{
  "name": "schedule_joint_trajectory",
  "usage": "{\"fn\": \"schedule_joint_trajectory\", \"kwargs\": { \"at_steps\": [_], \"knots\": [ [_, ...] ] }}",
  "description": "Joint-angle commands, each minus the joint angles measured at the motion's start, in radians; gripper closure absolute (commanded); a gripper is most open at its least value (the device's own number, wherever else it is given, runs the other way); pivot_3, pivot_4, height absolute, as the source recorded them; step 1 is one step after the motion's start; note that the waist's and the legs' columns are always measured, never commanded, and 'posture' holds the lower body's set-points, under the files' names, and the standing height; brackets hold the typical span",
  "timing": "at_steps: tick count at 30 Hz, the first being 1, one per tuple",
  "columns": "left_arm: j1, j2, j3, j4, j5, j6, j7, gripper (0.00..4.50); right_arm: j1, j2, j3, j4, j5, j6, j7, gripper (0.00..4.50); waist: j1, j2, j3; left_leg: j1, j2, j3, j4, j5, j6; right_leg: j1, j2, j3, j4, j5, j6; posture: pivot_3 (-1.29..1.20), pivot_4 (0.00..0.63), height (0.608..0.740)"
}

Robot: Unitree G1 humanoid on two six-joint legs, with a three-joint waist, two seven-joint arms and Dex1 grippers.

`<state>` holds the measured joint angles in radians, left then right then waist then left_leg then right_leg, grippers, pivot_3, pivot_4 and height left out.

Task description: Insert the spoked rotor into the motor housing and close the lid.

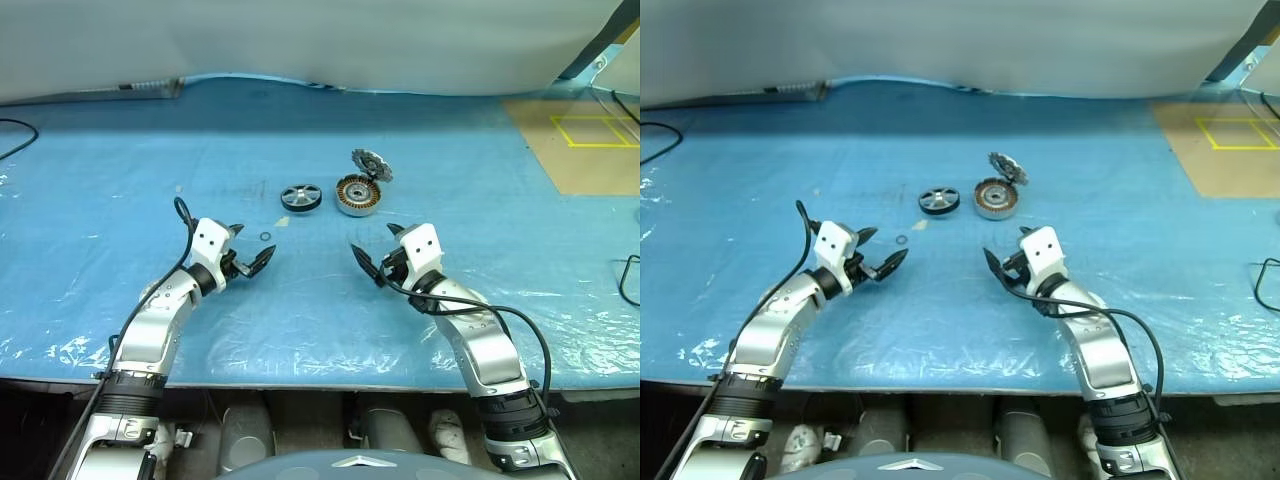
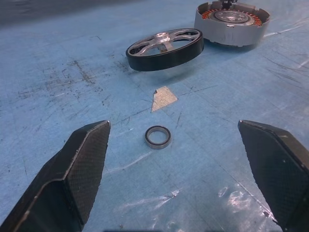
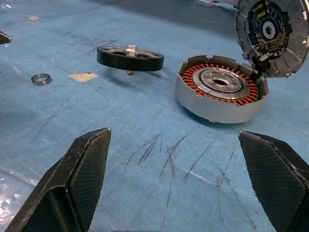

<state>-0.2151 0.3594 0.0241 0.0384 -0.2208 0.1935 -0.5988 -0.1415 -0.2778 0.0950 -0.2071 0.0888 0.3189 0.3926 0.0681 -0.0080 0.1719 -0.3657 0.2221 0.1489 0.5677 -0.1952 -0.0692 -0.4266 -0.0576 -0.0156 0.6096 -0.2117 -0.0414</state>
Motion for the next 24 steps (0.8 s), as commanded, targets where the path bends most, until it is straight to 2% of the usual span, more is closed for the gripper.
{"fn": "schedule_joint_trajectory", "kwargs": {
  "at_steps": [1,24],
  "knots": [
    [-0.010,0.005,0.009,-0.024,-0.007,-0.014,-0.001,0.00,-0.014,0.001,-0.001,-0.008,0.006,-0.003,0.006,0.03,0.000,0.000,0.000,0.000,0.000,0.000,0.000,0.000,0.000,0.000,0.000,0.000,0.000,0.000,0.000,0.00,0.150,0.740],
    [-0.016,0.007,0.008,0.004,-0.004,-0.034,-0.012,0.00,-0.023,-0.007,-0.005,0.011,-0.006,0.017,-0.001,0.03,0.000,0.000,0.000,0.000,0.000,0.000,0.000,0.000,0.000,0.000,0.000,0.000,0.000,0.000,0.000,0.00,0.150,0.740]
  ]
}}
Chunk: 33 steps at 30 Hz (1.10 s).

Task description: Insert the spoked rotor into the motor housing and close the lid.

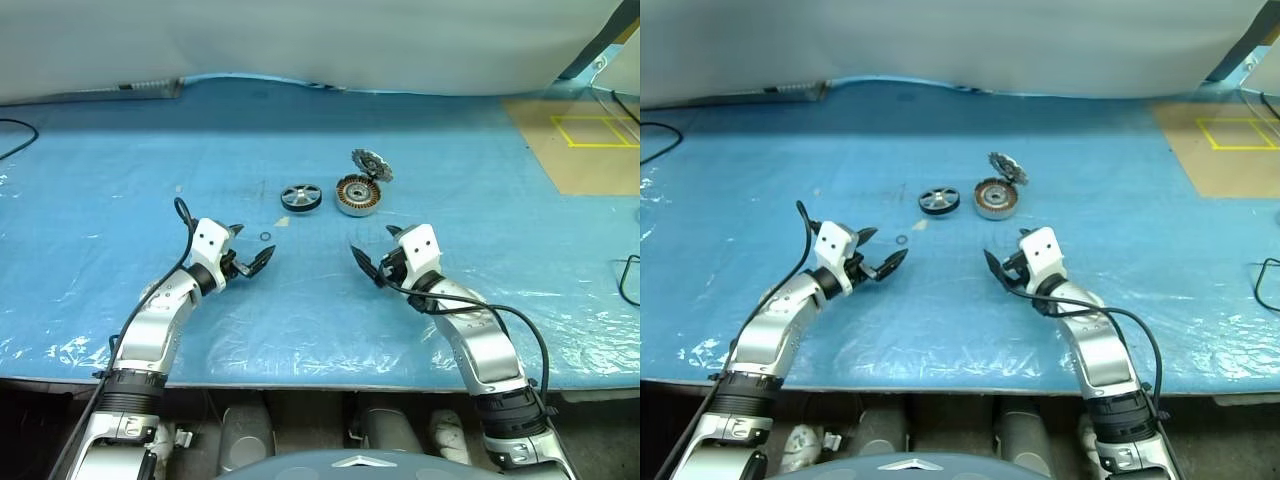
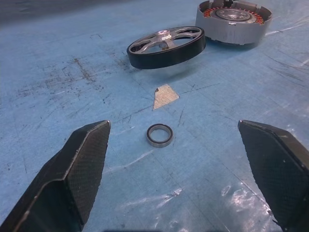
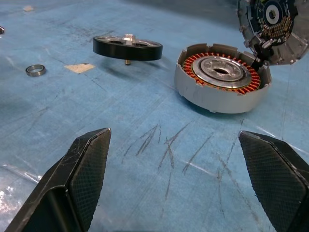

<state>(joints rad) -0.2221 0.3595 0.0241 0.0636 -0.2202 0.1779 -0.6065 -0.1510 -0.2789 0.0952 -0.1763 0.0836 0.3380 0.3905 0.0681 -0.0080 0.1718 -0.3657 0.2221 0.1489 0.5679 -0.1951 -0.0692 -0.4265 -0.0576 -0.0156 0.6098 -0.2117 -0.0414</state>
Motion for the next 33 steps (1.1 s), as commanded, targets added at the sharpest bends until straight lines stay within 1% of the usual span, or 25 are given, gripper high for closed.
{"fn": "schedule_joint_trajectory", "kwargs": {
  "at_steps": [1,9,12,15,18,22,24,27,31,33],
  "knots": [
    [-0.008,0.007,0.007,-0.023,-0.004,-0.017,-0.004,0.00,-0.013,-0.006,-0.005,-0.020,-0.001,-0.001,0.002,0.03,0.000,0.000,0.000,0.000,0.000,0.000,0.000,0.000,0.000,0.000,0.000,0.000,0.000,0.000,0.000,0.00,0.150,0.740],
    [-0.006,0.005,0.003,-0.031,-0.002,-0.015,-0.002,0.00,-0.019,-0.009,0.001,-0.018,-0.005,0.012,0.007,0.03,0.000,0.000,0.000,0.000,0.000,0.000,0.000,0.000,0.000,0.000,0.000,0.000,0.000,0.000,0.000,0.00,0.150,0.740],
    [-0.008,0.003,0.002,-0.034,-0.002,-0.011,0.001,0.00,-0.039,-0.037,0.021,-0.016,-0.016,0.047,0.037,0.03,0.000,0.000,0.000,0.000,0.000,0.000,0.000,0.000,0.000,0.000,0.000,0.000,0.000,0.000,0.000,0.00,0.150,0.740],
    [-0.010,0.004,0.001,-0.036,-0.001,-0.007,0.002,0.00,-0.092,-0.060,0.036,-0.019,0.007,0.113,0.087,0.03,-0.001,0.000,0.000,0.001,0.000,0.000,0.001,0.000,0.000,0.000,0.000,0.000,0.000,0.000,0.000,0.00,0.150,0.740],
    [-0.014,0.002,-0.001,-0.038,-0.001,-0.004,0.005,0.00,-0.207,-0.096,0.077,0.026,-0.007,0.186,0.152,0.03,-0.003,0.000,0.000,0.001,0.000,0.000,0.001,0.000,0.000,0.001,0.000,0.001,0.002,0.000,0.000,0.00,0.150,0.740],
    [-0.016,-0.001,-0.004,-0.038,-0.001,-0.005,0.010,0.00,-0.379,-0.113,0.128,0.171,-0.048,0.226,0.191,0.03,-0.002,0.000,0.000,0.002,0.000,0.000,0.004,0.000,0.000,0.001,0.000,0.002,0.006,0.000,-0.001,0.00,0.150,0.740],
    [-0.014,-0.002,-0.005,-0.041,-0.001,-0.006,0.012,0.00,-0.466,-0.107,0.154,0.271,-0.077,0.198,0.201,0.03,-0.001,0.000,0.000,0.003,0.000,0.000,0.004,0.000,0.000,0.001,0.000,0.002,0.007,0.000,-0.001,0.00,0.150,0.740],
    [-0.007,-0.005,-0.005,-0.051,-0.001,-0.007,0.018,0.00,-0.629,-0.077,0.189,0.507,-0.134,0.122,0.196,0.03,-0.003,0.000,0.000,0.002,0.000,0.000,0.006,0.000,0.000,0.000,0.000,0.002,0.008,0.000,-0.001,0.00,0.150,0.740],
    [0.000,-0.006,-0.005,-0.062,0.000,-0.007,0.026,0.00,-0.756,-0.043,0.204,0.743,-0.176,0.008,0.196,0.03,-0.002,0.000,0.000,0.001,0.000,0.000,0.007,0.000,0.000,-0.002,0.000,0.002,0.010,-0.001,-0.002,0.00,0.150,0.740],
    [0.002,-0.006,-0.006,-0.067,0.002,-0.008,0.030,0.00,-0.794,-0.032,0.208,0.828,-0.196,-0.047,0.197,0.03,-0.001,0.000,0.000,0.000,0.001,0.000,0.007,0.000,0.000,-0.002,0.000,0.002,0.010,-0.001,-0.002,0.00,0.150,0.740]
  ]
}}
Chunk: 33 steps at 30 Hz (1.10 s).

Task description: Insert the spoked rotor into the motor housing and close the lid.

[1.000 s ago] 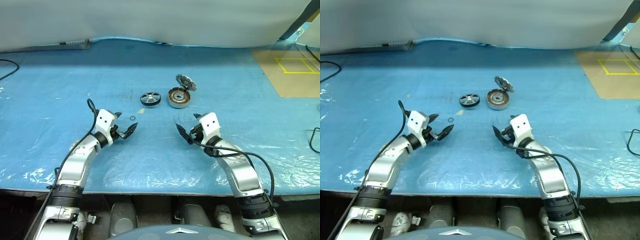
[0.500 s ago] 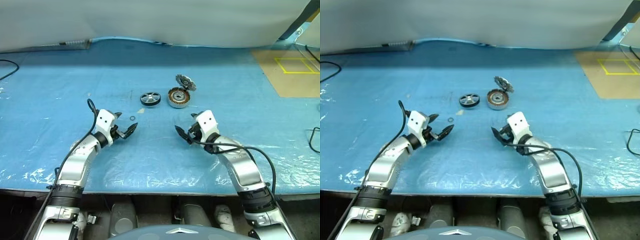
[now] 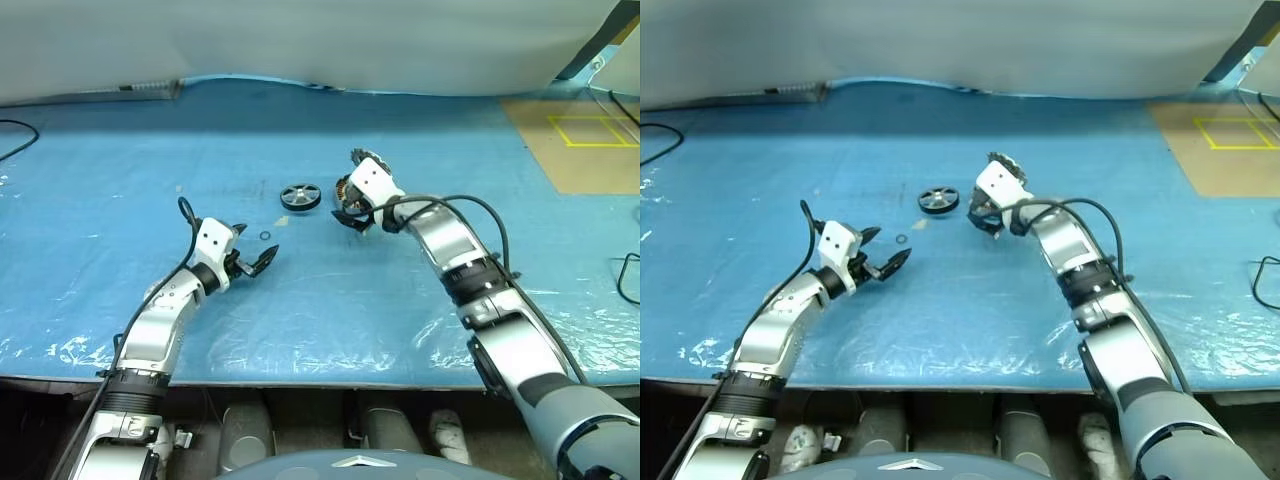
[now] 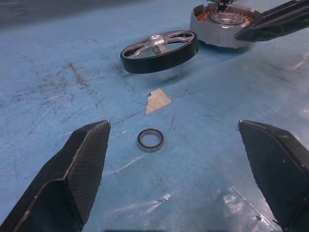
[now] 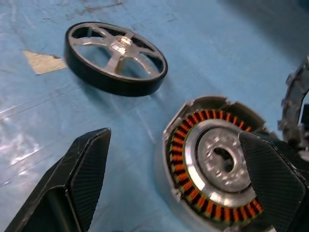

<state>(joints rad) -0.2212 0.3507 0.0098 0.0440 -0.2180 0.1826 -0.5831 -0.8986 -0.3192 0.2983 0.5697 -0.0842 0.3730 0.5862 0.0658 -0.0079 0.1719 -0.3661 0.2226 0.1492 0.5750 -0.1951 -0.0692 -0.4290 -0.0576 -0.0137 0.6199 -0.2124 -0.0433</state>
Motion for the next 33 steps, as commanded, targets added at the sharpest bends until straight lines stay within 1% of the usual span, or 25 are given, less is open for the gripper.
{"fn": "schedule_joint_trajectory", "kwargs": {
  "at_steps": [1,4,6,13,19,23,28,29,30,33],
  "knots": [
    [0.003,0.002,0.008,-0.051,-0.001,-0.011,0.010,0.00,-0.061,0.012,0.007,0.123,-0.037,-0.107,0.005,0.03,0.002,0.000,0.000,-0.001,0.000,0.000,0.000,0.000,0.000,-0.001,0.000,0.000,0.000,0.000,0.000,0.00,0.150,0.740],
    [0.005,0.000,0.007,-0.059,-0.002,-0.009,0.015,0.00,-0.093,0.021,0.005,0.212,-0.057,-0.158,0.015,0.03,0.003,0.000,0.000,-0.002,0.000,0.000,0.001,0.000,0.000,-0.001,0.000,0.000,0.001,0.000,0.000,0.00,0.150,0.740],
    [0.007,0.000,0.006,-0.063,-0.001,-0.009,0.017,0.00,-0.098,0.020,0.005,0.237,-0.066,-0.177,0.030,0.03,0.002,0.000,0.000,-0.002,0.000,0.000,0.001,0.000,0.000,-0.002,0.000,0.000,0.001,0.000,0.000,0.00,0.150,0.740],
    [0.011,-0.004,0.003,-0.054,-0.002,-0.016,0.017,0.00,-0.079,0.005,-0.011,0.225,-0.076,-0.176,0.069,0.03,0.000,0.000,0.000,-0.002,0.001,0.000,0.002,0.000,0.000,-0.003,0.000,0.000,0.004,0.000,-0.001,0.00,0.150,0.740],
    [-0.005,-0.010,-0.001,-0.028,0.001,-0.027,0.012,0.00,-0.076,0.016,0.009,0.249,-0.089,-0.129,0.123,0.03,0.001,0.000,0.000,-0.002,0.001,0.000,0.002,0.000,0.000,-0.003,0.000,0.000,0.004,0.000,-0.002,0.00,0.150,0.740],
    [-0.007,-0.013,-0.003,-0.022,0.002,-0.033,0.010,0.00,-0.100,0.041,0.026,0.313,-0.108,-0.125,0.151,0.03,-0.001,0.000,0.000,-0.001,0.001,0.001,0.003,0.000,0.000,-0.003,0.000,0.000,0.004,0.000,-0.002,0.00,0.150,0.740],
    [-0.003,-0.018,-0.001,-0.020,0.003,-0.040,0.016,0.00,-0.161,0.068,0.035,0.426,-0.145,-0.133,0.150,0.03,-0.011,0.000,0.000,0.001,0.002,0.001,0.003,0.000,0.000,-0.002,0.000,0.000,0.005,0.001,-0.004,0.00,0.150,0.740],
    [-0.001,-0.018,0.000,-0.021,0.003,-0.041,0.017,0.00,-0.171,0.071,0.037,0.443,-0.151,-0.137,0.151,0.41,-0.013,0.000,0.000,0.001,0.002,0.001,0.003,0.000,0.000,-0.002,0.000,0.000,0.005,0.001,-0.004,0.00,0.150,0.740],
    [0.002,-0.019,0.001,-0.023,0.004,-0.043,0.020,0.00,-0.181,0.073,0.038,0.455,-0.155,-0.135,0.159,0.59,-0.015,0.000,0.000,0.001,0.002,0.001,0.003,0.000,0.000,-0.002,0.000,0.000,0.005,0.001,-0.004,0.00,0.150,0.740],
    [0.007,-0.022,0.003,-0.024,0.004,-0.047,0.027,0.00,-0.194,0.078,0.037,0.459,-0.155,-0.121,0.203,1.65,-0.019,0.000,0.000,0.000,0.002,0.001,0.003,0.000,0.000,-0.002,0.000,-0.001,0.004,0.001,-0.004,0.00,0.150,0.740]
  ]
}}
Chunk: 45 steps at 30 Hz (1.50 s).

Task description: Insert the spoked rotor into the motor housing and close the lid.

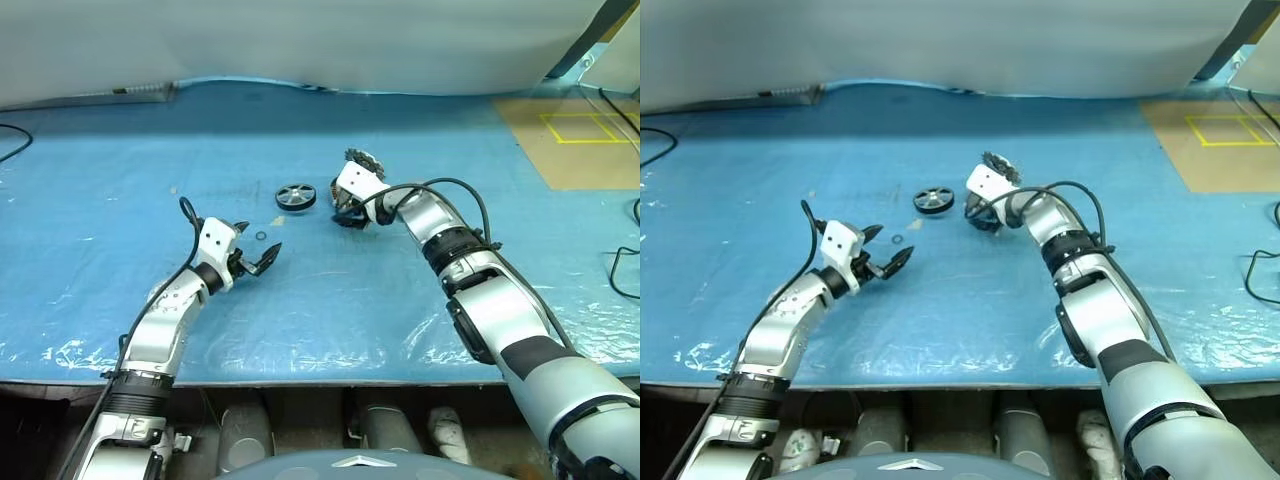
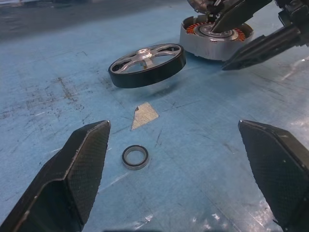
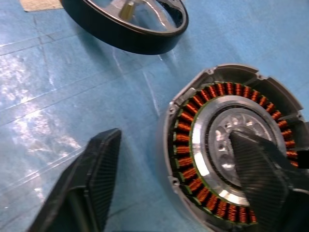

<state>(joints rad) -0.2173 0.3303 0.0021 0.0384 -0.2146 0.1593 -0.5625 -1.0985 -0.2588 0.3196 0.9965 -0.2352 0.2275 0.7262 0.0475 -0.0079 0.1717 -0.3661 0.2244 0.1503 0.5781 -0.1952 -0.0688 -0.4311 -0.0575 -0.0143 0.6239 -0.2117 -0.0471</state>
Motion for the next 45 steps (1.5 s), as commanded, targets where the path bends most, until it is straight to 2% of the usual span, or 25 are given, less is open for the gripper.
{"fn": "schedule_joint_trajectory", "kwargs": {
  "at_steps": [1,3,4,7,14,17,22,29,30,31,35,40,42,45],
  "knots": [
    [0.003,-0.002,0.011,-0.017,0.001,-0.025,0.007,0.00,0.011,0.018,0.018,0.023,-0.005,0.032,0.081,2.02,-0.001,0.000,0.000,0.000,0.000,0.000,0.000,0.000,0.000,0.000,0.000,0.000,0.000,0.000,0.000,0.00,0.150,0.740],
    [0.002,-0.003,0.009,-0.014,0.002,-0.027,0.007,0.00,0.025,0.016,0.028,-0.004,-0.009,0.045,0.114,2.57,-0.005,-0.001,0.000,0.000,0.000,0.000,0.000,0.000,0.000,0.000,0.000,-0.001,0.000,0.000,0.000,0.00,0.150,0.740],
    [0.000,-0.003,0.009,-0.011,0.001,-0.029,0.007,0.00,0.038,0.013,0.032,-0.028,-0.010,0.059,0.133,2.60,-0.006,0.000,0.000,0.000,0.000,0.000,0.000,0.000,0.000,0.000,0.000,-0.001,0.000,0.000,0.000,0.00,0.150,0.740],
    [-0.006,-0.003,0.011,-0.003,0.002,-0.033,0.004,0.00,0.089,0.005,0.041,-0.140,-0.001,0.120,0.186,2.60,-0.005,0.000,-0.001,0.000,0.001,0.000,0.000,0.000,0.000,0.000,0.001,-0.001,0.000,-0.001,-0.001,0.00,0.150,0.740],
    [-0.004,0.010,0.016,0.003,-0.001,-0.038,-0.007,0.00,0.374,-0.073,0.124,-0.685,-0.008,0.299,0.272,2.60,-0.001,-0.001,-0.002,0.002,0.001,0.000,-0.001,0.000,0.000,0.002,0.001,-0.001,-0.001,-0.001,-0.001,0.00,0.150,0.740],
    [-0.008,0.014,0.016,0.004,-0.002,-0.034,-0.010,0.00,0.470,-0.119,0.152,-0.849,-0.018,0.346,0.279,2.60,0.000,-0.001,-0.002,0.005,0.001,0.000,-0.002,0.000,0.000,0.005,0.001,-0.001,-0.002,-0.001,0.000,0.00,0.150,0.740],
    [-0.009,0.016,0.013,0.004,-0.004,-0.032,-0.014,0.00,0.549,-0.172,0.157,-1.016,-0.004,0.446,0.280,2.60,0.002,-0.001,-0.002,0.015,0.000,0.000,-0.005,0.000,0.000,0.013,0.000,0.000,-0.005,-0.001,0.001,0.00,0.150,0.740],
    [-0.014,0.015,0.011,0.031,-0.001,-0.045,-0.027,0.00,0.600,-0.218,0.152,-1.172,0.030,0.566,0.275,2.60,0.009,-0.001,-0.002,0.015,-0.001,0.000,-0.010,0.000,0.000,0.014,0.000,0.001,-0.010,-0.002,0.002,0.00,0.150,0.740],
    [-0.014,0.015,0.011,0.033,-0.001,-0.047,-0.028,0.00,0.599,-0.218,0.152,-1.180,0.034,0.574,0.270,1.89,0.009,-0.001,-0.002,0.015,-0.001,0.000,-0.012,0.000,0.000,0.014,0.000,0.001,-0.011,-0.002,0.002,0.00,0.150,0.740],
    [-0.015,0.014,0.011,0.035,-0.001,-0.049,-0.030,0.00,0.595,-0.213,0.144,-1.193,0.044,0.591,0.263,1.68,0.009,-0.001,-0.002,0.015,-0.001,0.000,-0.013,0.000,0.000,0.014,0.001,0.001,-0.012,-0.002,0.002,0.00,0.150,0.740],
    [-0.015,0.015,0.010,0.041,0.000,-0.055,-0.035,0.00,0.552,-0.190,0.069,-1.281,0.117,0.689,0.252,0.28,0.007,-0.001,-0.002,0.015,-0.001,0.000,-0.015,0.000,0.000,0.013,0.001,0.001,-0.015,-0.002,0.002,0.00,0.150,0.740],
    [-0.012,0.018,0.011,0.043,0.000,-0.056,-0.042,0.00,0.512,-0.215,-0.042,-1.419,0.240,0.839,0.258,0.28,0.007,0.001,-0.001,0.013,-0.001,0.000,-0.015,0.000,0.000,0.012,0.001,0.001,-0.015,-0.002,0.002,0.00,0.150,0.740],
    [-0.011,0.018,0.010,0.041,-0.001,-0.054,-0.044,0.00,0.530,-0.233,-0.090,-1.473,0.299,0.881,0.259,0.28,0.009,0.001,-0.001,0.013,-0.001,0.000,-0.016,0.000,0.000,0.012,0.001,0.001,-0.015,-0.002,0.002,0.00,0.150,0.740],
    [-0.011,0.018,0.009,0.039,-0.001,-0.051,-0.046,0.00,0.607,-0.259,-0.165,-1.530,0.360,0.844,0.244,0.28,0.018,0.001,-0.001,0.013,-0.001,0.000,-0.016,0.000,0.000,0.012,0.002,0.001,-0.016,-0.002,0.002,0.00,0.150,0.740]
  ]
}}
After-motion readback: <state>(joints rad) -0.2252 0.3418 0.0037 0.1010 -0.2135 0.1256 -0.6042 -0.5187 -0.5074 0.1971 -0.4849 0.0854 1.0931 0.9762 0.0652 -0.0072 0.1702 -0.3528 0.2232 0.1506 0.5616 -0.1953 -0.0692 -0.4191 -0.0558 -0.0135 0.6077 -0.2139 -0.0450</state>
